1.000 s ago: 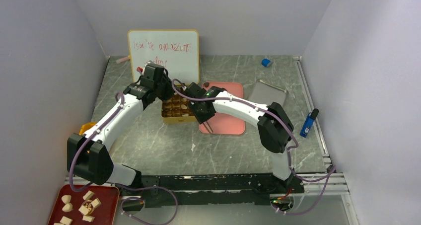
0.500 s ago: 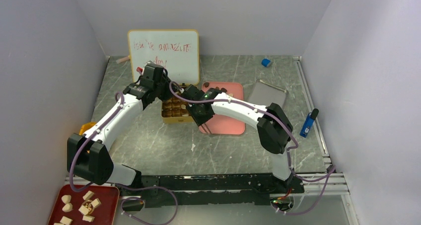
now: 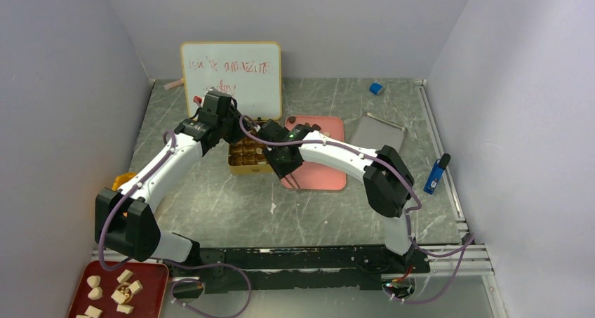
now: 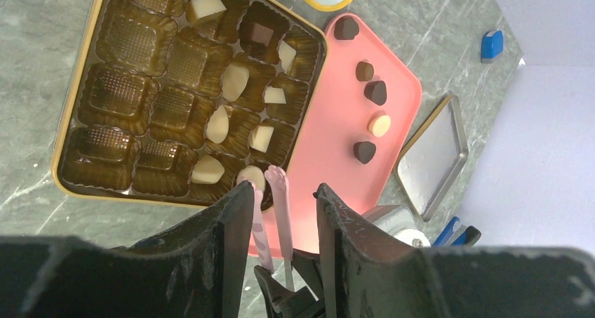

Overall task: Pack the chocolate
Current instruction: Place the fake chocolate in the packing box.

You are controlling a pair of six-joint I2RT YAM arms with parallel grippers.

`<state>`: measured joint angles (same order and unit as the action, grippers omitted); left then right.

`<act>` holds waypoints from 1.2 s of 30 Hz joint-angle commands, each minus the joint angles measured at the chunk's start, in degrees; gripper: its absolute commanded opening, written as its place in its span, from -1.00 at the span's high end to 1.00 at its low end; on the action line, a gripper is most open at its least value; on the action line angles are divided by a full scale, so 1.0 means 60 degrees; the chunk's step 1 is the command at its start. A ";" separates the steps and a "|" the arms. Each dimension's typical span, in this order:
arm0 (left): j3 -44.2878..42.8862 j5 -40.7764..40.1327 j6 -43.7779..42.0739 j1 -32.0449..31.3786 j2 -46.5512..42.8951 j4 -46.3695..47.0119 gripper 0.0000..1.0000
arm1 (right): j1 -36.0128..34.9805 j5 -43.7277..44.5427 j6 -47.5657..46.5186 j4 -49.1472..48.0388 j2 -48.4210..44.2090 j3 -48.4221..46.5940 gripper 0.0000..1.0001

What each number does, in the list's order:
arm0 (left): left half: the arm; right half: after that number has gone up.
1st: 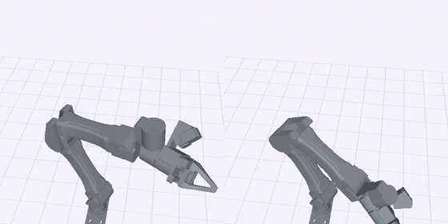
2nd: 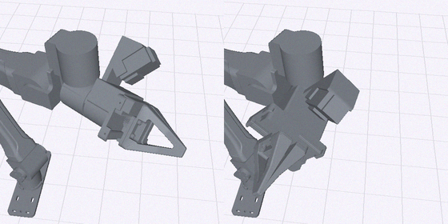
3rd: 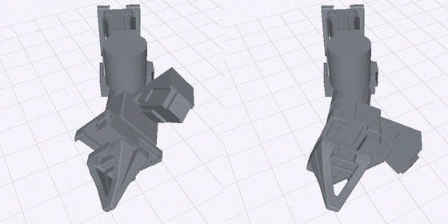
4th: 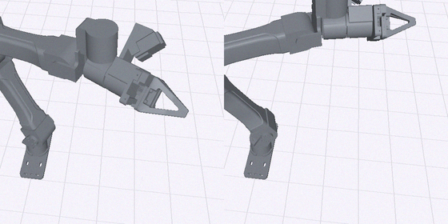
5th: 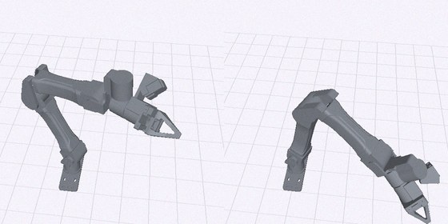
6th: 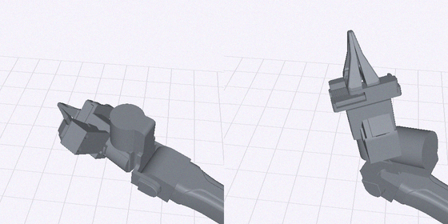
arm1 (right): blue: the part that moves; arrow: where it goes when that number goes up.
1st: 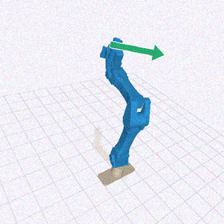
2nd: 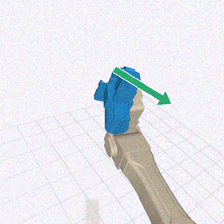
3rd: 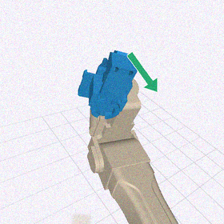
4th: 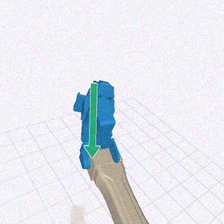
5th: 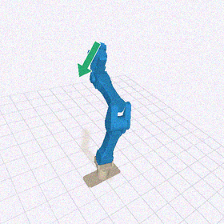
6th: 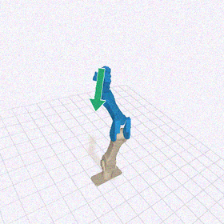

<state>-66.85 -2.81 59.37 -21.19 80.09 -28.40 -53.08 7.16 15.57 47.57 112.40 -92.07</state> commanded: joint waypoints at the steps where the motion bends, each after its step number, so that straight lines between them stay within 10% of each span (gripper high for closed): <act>1: 0.0023 0.0115 0.0071 0.0033 -0.0034 0.0265 0.14 | -0.0026 0.0182 -0.0120 -0.0006 -0.0204 0.0016 0.17; 36: -0.0015 0.0284 0.0020 0.0030 0.0006 0.0272 0.14 | 0.2056 0.1151 0.0173 0.0083 -0.2745 0.3044 0.16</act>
<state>-66.76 -2.20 59.61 -21.19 80.09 -28.10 -42.17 12.53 15.84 47.59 98.96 -75.53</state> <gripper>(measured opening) 0.431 0.415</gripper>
